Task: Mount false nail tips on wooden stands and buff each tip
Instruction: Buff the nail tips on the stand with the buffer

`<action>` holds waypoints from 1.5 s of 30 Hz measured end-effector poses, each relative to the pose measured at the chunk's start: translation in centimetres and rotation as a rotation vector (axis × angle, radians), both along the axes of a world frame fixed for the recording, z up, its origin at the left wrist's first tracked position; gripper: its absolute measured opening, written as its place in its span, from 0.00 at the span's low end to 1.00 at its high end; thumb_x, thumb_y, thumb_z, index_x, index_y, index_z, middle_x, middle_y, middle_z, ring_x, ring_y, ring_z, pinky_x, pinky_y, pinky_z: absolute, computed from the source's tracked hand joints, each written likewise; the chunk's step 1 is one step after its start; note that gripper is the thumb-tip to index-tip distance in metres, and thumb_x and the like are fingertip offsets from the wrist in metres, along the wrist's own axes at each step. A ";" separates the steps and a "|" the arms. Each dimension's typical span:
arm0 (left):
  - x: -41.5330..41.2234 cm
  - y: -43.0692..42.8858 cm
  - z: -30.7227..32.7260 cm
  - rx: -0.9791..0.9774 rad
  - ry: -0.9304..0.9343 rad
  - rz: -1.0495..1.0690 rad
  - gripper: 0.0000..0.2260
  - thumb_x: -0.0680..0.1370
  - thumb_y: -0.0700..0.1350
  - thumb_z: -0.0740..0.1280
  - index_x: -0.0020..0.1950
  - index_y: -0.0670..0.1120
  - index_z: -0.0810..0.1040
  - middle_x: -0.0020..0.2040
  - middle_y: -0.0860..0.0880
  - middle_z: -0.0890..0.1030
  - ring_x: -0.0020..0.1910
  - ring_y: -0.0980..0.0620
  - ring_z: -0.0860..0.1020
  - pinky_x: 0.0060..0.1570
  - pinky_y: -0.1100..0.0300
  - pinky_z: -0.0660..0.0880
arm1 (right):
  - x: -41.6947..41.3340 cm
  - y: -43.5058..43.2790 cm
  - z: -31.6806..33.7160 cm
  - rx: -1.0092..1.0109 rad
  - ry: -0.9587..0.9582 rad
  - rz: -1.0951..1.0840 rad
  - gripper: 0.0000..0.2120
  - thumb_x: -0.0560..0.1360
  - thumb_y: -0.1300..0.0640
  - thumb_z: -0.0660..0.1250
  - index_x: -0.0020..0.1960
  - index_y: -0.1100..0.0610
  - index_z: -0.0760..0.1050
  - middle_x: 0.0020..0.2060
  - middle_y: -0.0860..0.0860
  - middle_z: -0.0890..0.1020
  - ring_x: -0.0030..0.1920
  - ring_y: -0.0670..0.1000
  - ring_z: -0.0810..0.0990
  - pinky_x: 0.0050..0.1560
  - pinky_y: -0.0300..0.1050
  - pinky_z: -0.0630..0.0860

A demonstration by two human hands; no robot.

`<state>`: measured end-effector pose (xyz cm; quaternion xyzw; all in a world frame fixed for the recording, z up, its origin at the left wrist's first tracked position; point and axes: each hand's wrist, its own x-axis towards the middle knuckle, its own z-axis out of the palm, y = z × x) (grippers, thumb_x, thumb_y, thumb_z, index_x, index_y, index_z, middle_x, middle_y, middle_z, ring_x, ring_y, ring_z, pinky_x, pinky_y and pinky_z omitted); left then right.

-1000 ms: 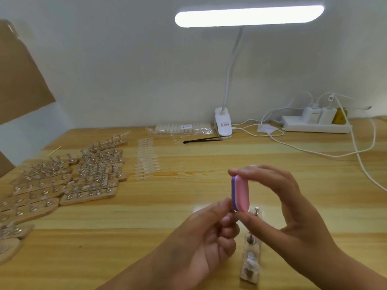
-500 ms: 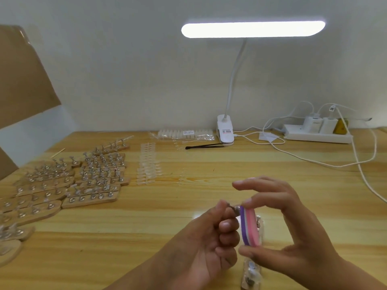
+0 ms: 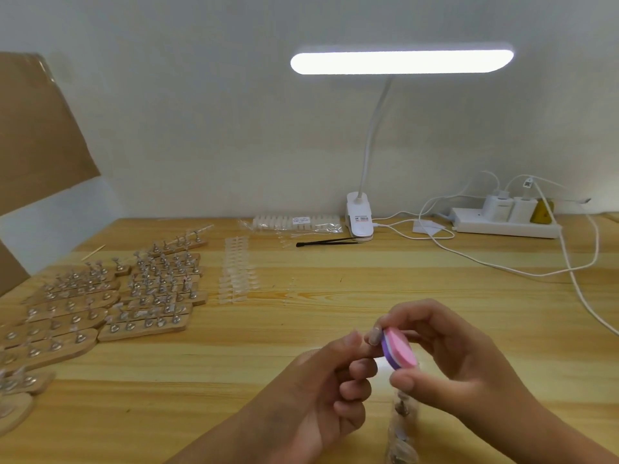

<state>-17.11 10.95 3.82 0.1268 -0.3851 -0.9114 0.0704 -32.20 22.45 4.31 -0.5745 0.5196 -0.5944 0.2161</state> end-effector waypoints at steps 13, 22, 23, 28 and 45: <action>-0.5 -0.1 -0.3 -0.095 -0.111 0.139 0.13 0.59 0.50 0.80 0.34 0.43 0.84 0.29 0.52 0.72 0.24 0.59 0.66 0.24 0.68 0.61 | 0.3 -0.1 -0.2 0.061 0.128 -0.045 0.20 0.66 0.37 0.75 0.56 0.40 0.76 0.53 0.44 0.83 0.54 0.50 0.81 0.57 0.43 0.75; -0.5 -0.1 -0.3 -0.157 -0.078 0.182 0.21 0.52 0.53 0.85 0.35 0.44 0.84 0.30 0.51 0.72 0.26 0.58 0.66 0.24 0.68 0.63 | 0.4 -0.3 -0.9 -0.088 0.401 -0.153 0.20 0.70 0.46 0.74 0.60 0.43 0.73 0.57 0.42 0.80 0.58 0.48 0.79 0.57 0.35 0.71; -0.5 -0.1 -0.3 -0.167 -0.074 0.181 0.21 0.52 0.53 0.85 0.35 0.44 0.84 0.29 0.51 0.71 0.26 0.58 0.66 0.25 0.68 0.63 | 0.3 -0.2 -1.0 -0.116 0.401 -0.165 0.20 0.70 0.45 0.74 0.60 0.43 0.73 0.58 0.42 0.79 0.60 0.50 0.78 0.58 0.37 0.72; -0.1 -0.2 0.0 -0.277 -0.052 0.100 0.20 0.56 0.58 0.82 0.38 0.45 0.86 0.29 0.54 0.67 0.27 0.58 0.64 0.27 0.67 0.62 | 0.0 -0.1 -0.8 -0.170 0.296 -0.208 0.20 0.73 0.40 0.70 0.64 0.39 0.72 0.59 0.43 0.78 0.60 0.53 0.76 0.58 0.43 0.73; -0.2 0.6 -0.4 -0.288 -0.015 0.048 0.16 0.60 0.57 0.81 0.35 0.47 0.84 0.28 0.56 0.67 0.26 0.60 0.64 0.26 0.69 0.63 | 0.4 0.0 -1.5 0.014 0.070 -0.085 0.21 0.73 0.38 0.70 0.64 0.42 0.75 0.61 0.46 0.81 0.62 0.54 0.77 0.61 0.52 0.71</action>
